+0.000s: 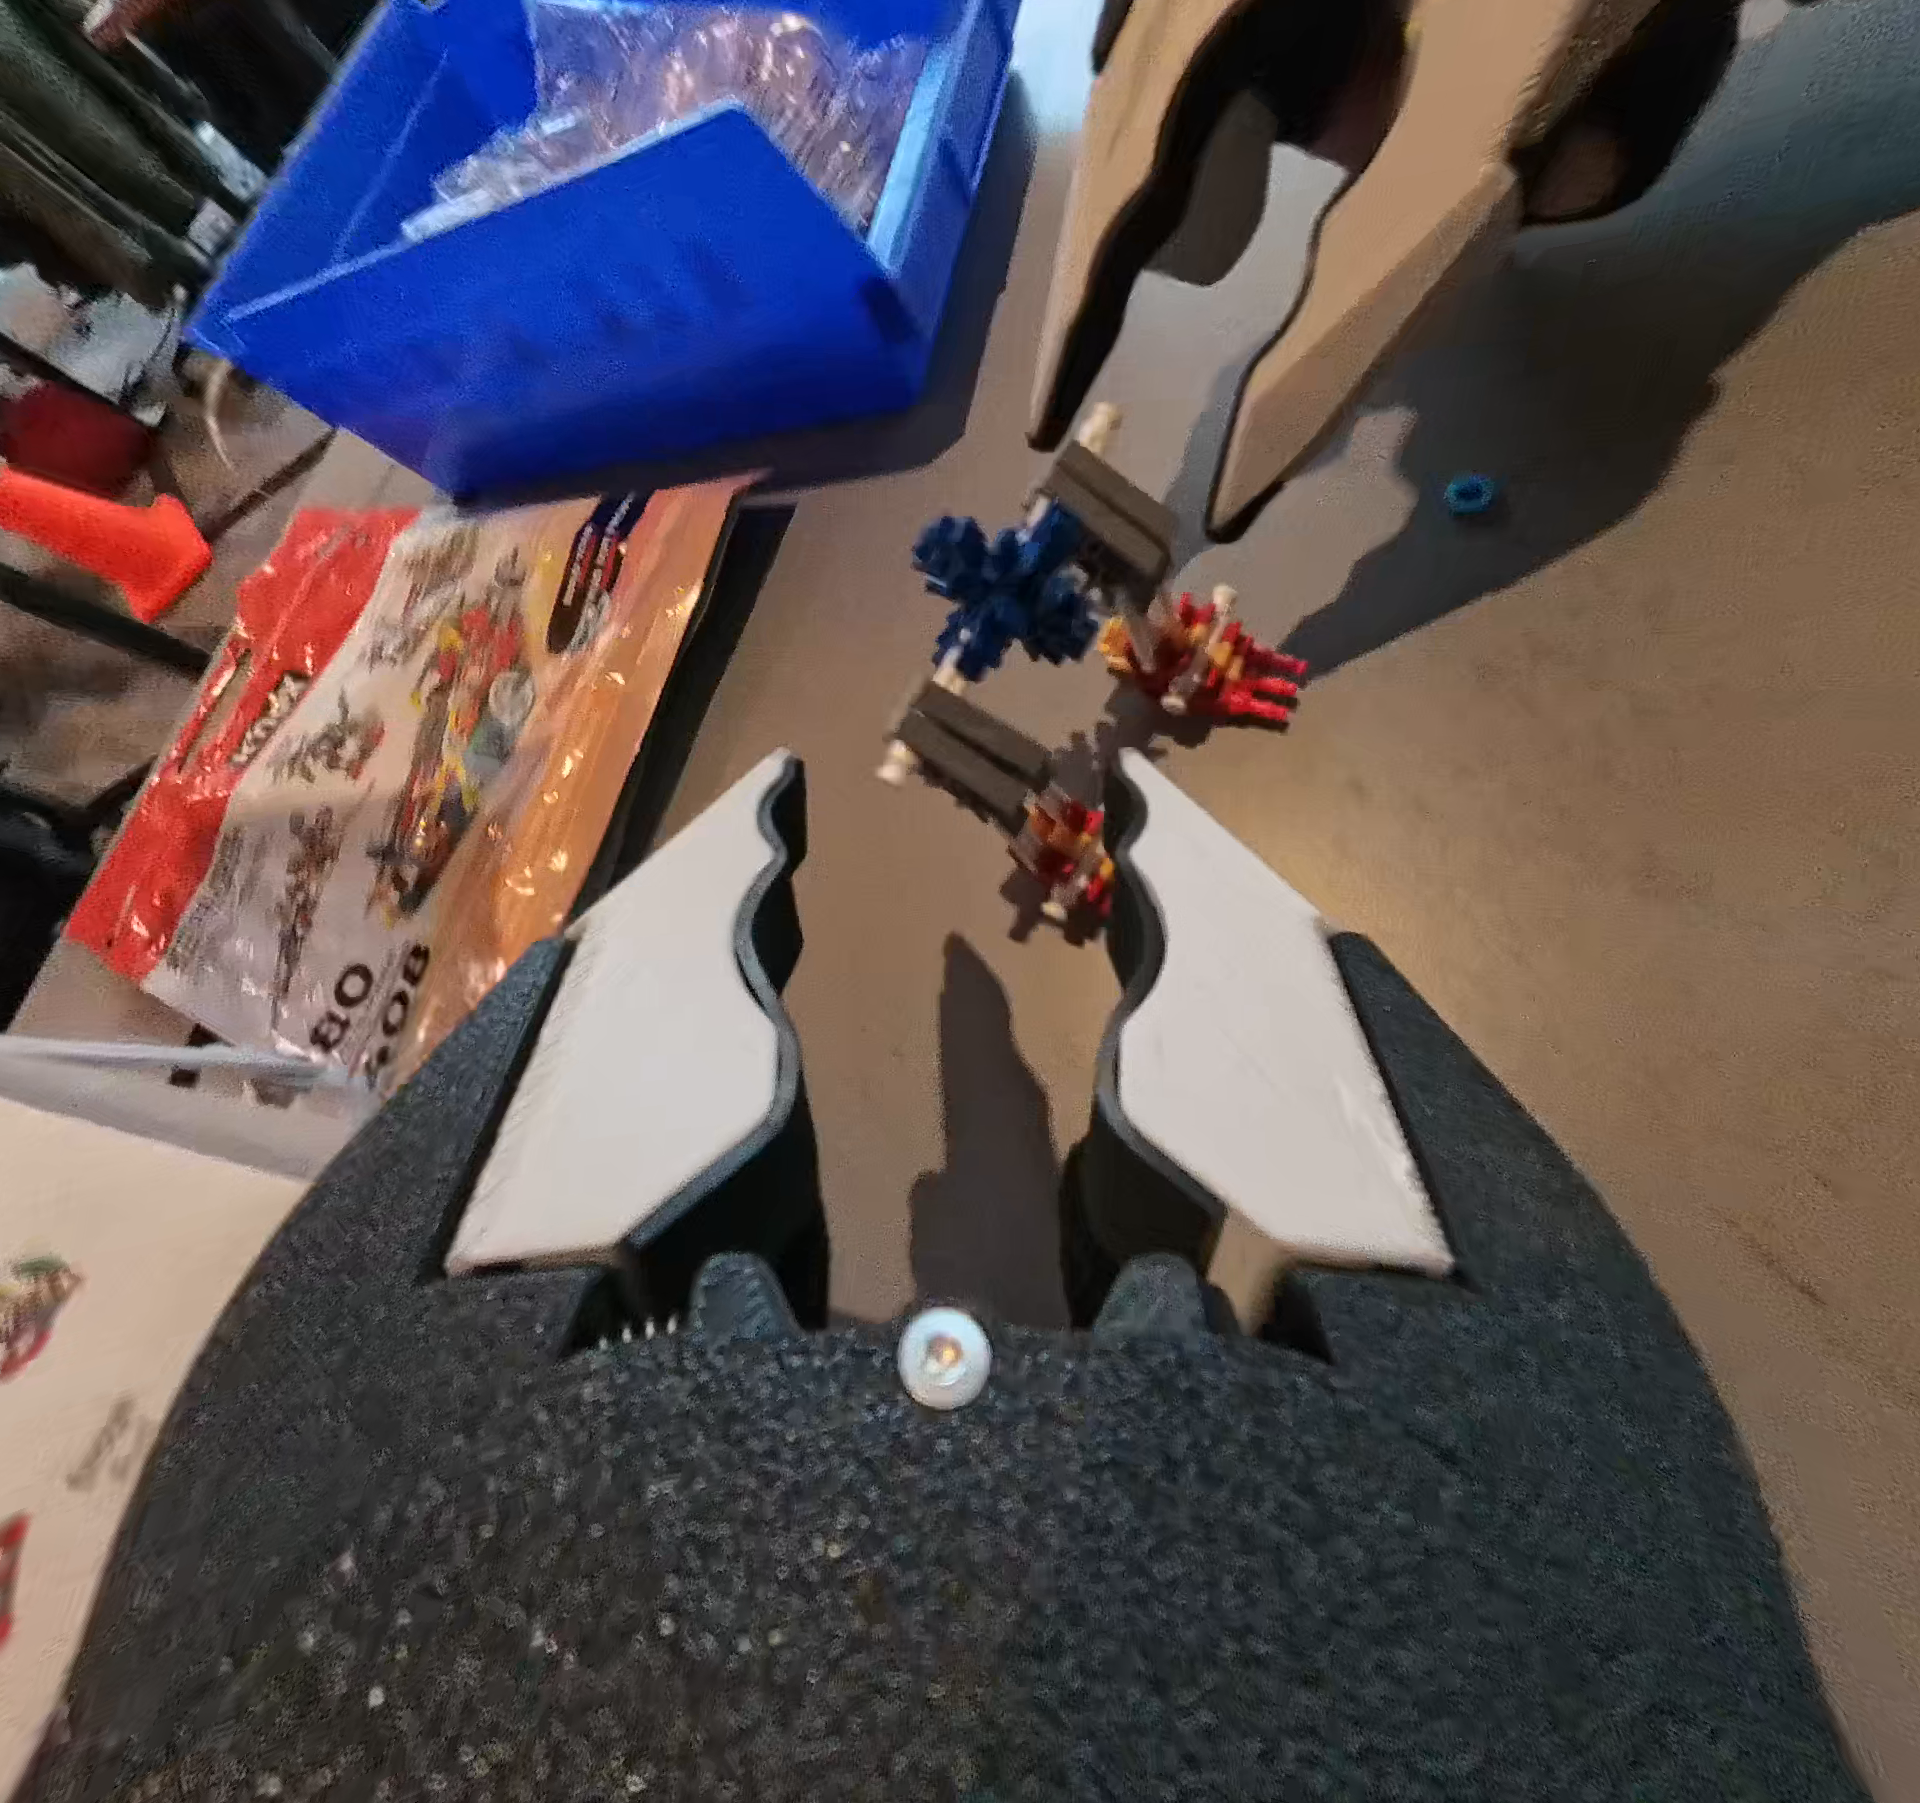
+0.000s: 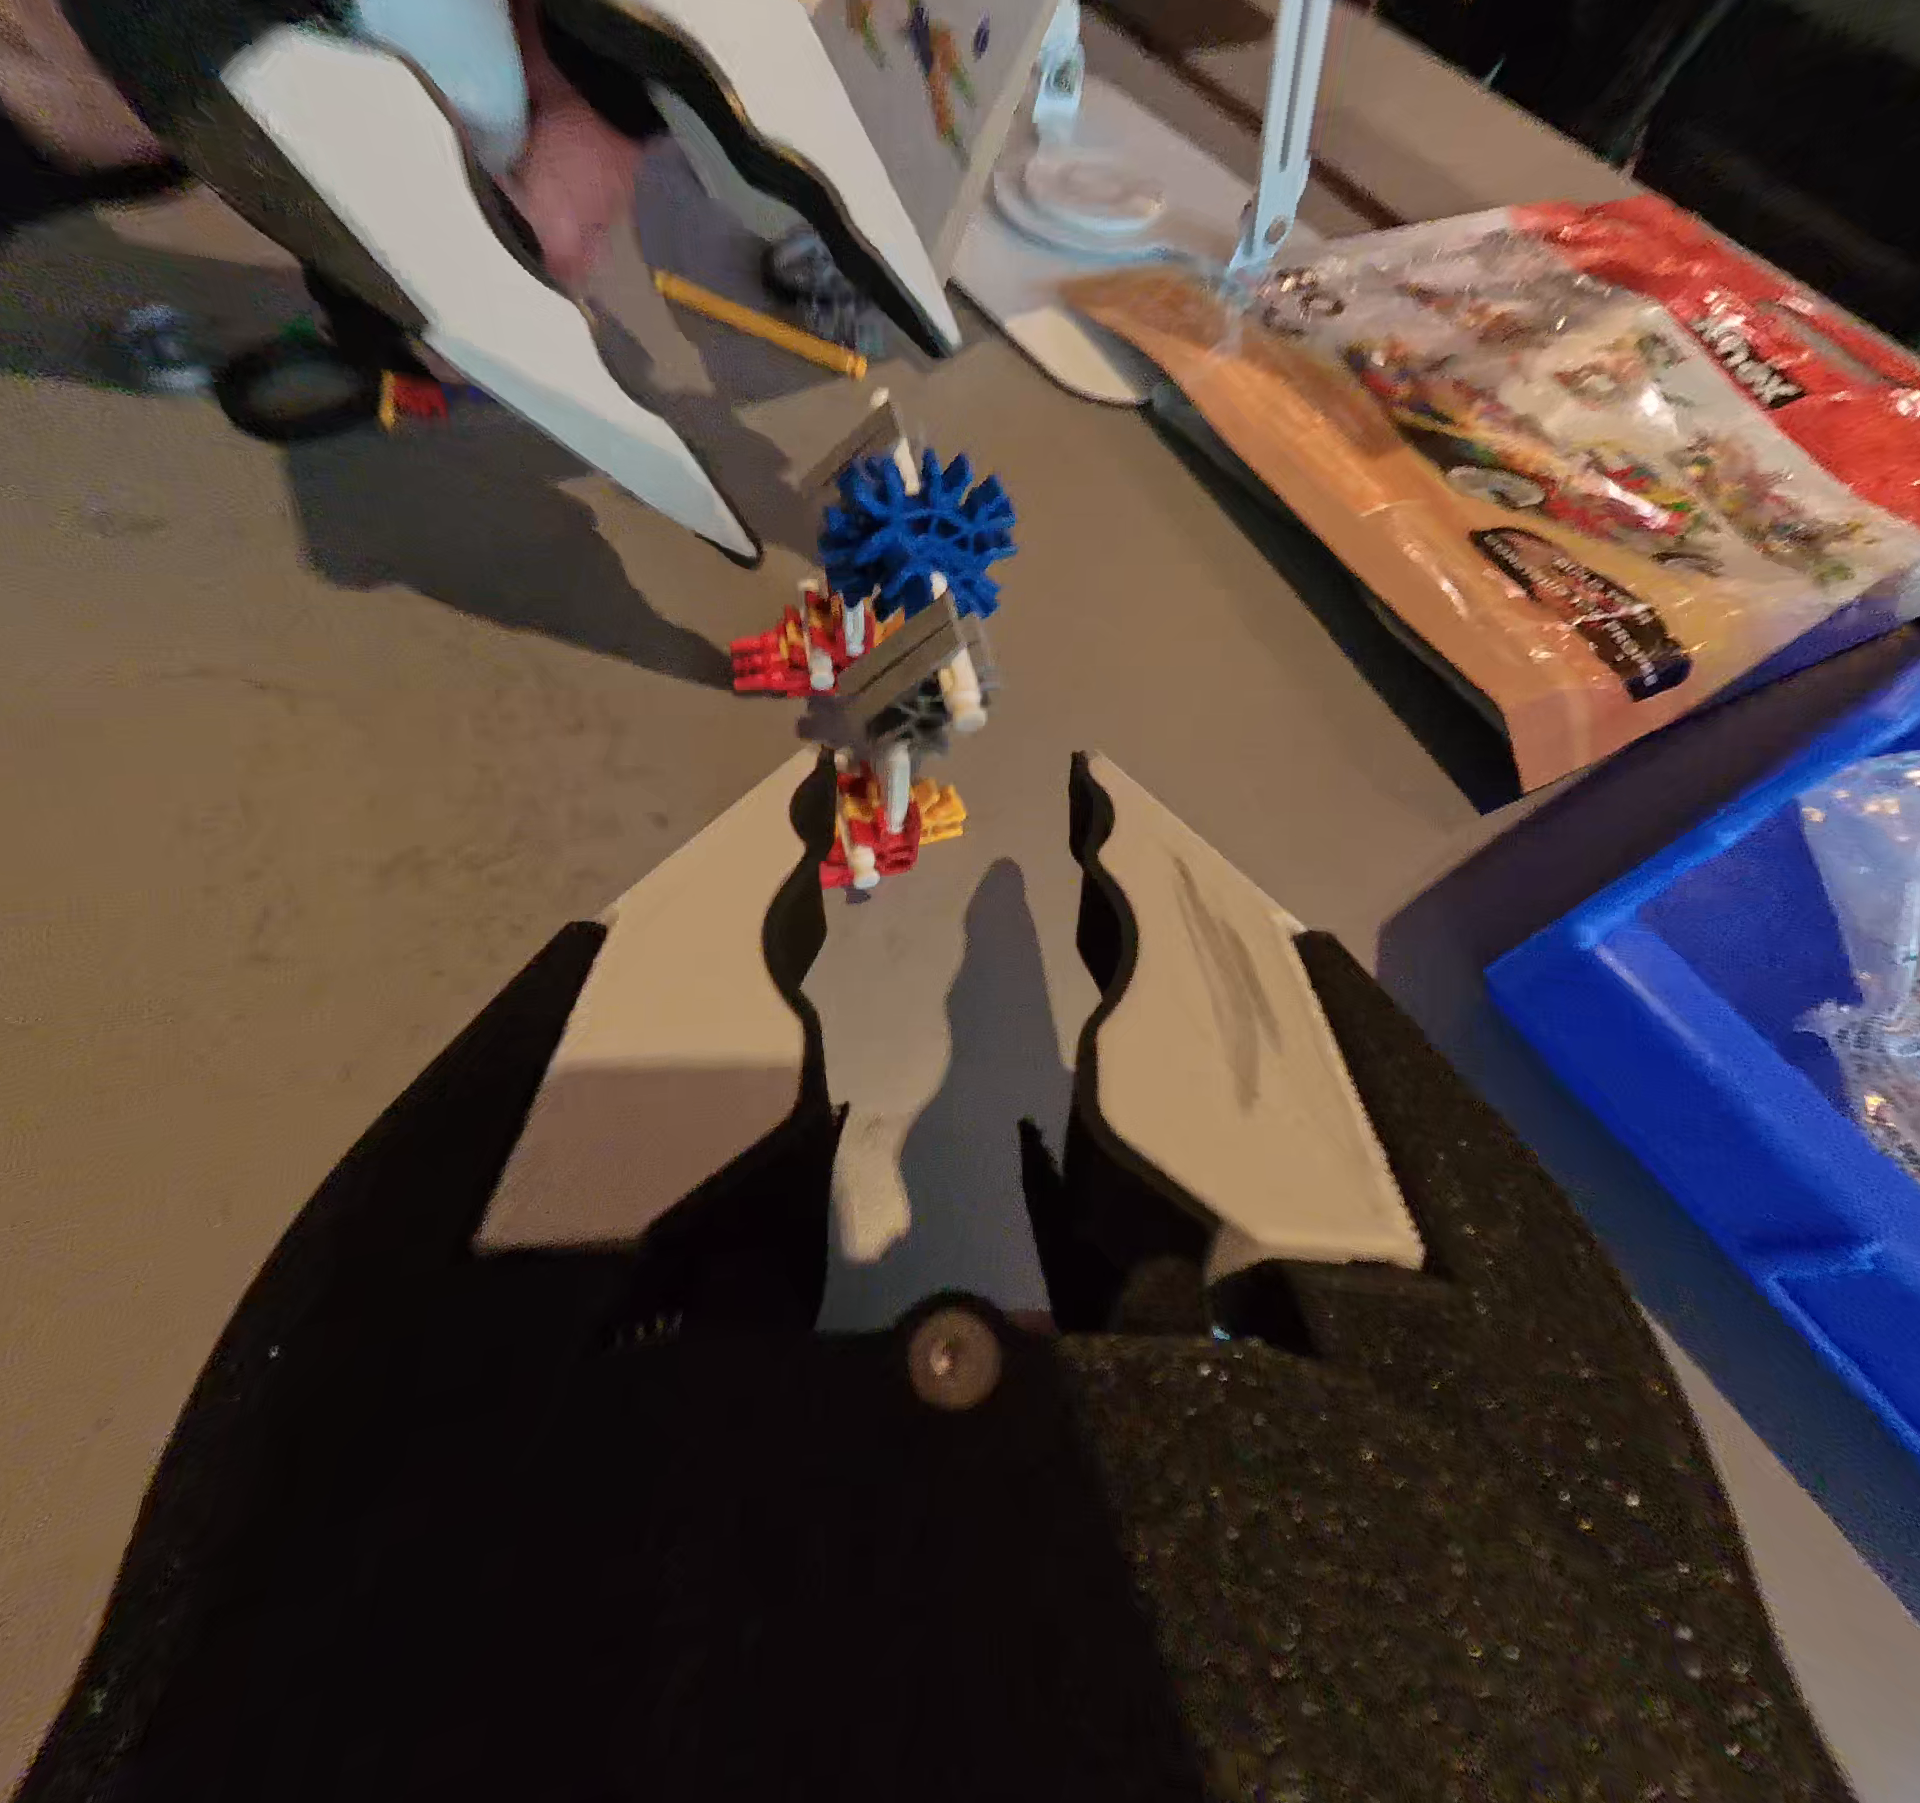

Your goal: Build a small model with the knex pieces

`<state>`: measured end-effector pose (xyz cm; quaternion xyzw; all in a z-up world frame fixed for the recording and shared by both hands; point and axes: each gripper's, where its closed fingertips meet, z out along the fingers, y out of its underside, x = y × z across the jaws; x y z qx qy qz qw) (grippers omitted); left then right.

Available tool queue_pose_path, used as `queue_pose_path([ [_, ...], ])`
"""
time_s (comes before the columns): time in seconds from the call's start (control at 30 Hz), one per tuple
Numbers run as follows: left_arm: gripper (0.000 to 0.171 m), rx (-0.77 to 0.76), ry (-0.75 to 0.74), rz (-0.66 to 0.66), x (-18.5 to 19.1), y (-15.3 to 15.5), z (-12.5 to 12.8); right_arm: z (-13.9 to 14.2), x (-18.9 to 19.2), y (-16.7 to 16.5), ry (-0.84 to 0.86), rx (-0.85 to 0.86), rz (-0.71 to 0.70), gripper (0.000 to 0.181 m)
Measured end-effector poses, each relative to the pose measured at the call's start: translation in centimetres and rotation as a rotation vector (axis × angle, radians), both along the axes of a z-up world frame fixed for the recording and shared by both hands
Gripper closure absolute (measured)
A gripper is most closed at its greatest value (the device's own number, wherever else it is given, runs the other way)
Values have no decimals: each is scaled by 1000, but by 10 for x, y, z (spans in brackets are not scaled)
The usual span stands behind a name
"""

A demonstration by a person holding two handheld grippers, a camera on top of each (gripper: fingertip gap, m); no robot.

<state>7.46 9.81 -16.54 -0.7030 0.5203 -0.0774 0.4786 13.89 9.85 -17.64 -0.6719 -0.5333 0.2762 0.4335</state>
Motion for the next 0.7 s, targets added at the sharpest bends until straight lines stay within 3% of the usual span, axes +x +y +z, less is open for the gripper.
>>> queue_pose_path([
  [0.2,113,-141,-72,-155,16,-3,-13,40,-8,-6,180,71,53,136],
  [0.27,125,-132,-64,-149,14,-2,-16,51,-15,-11,194,128,79,137],
  [0.37,138,-161,-97,-145,17,-4,-14,52,-23,-16,86,177,118,141],
  [0.53,134,-156,-71,-170,19,-10,-17,38,-48,-14,-202,253,198,154],
  [0.7,138,-151,-70,-175,19,-11,-18,29,-58,-15,-316,204,273,164],
])
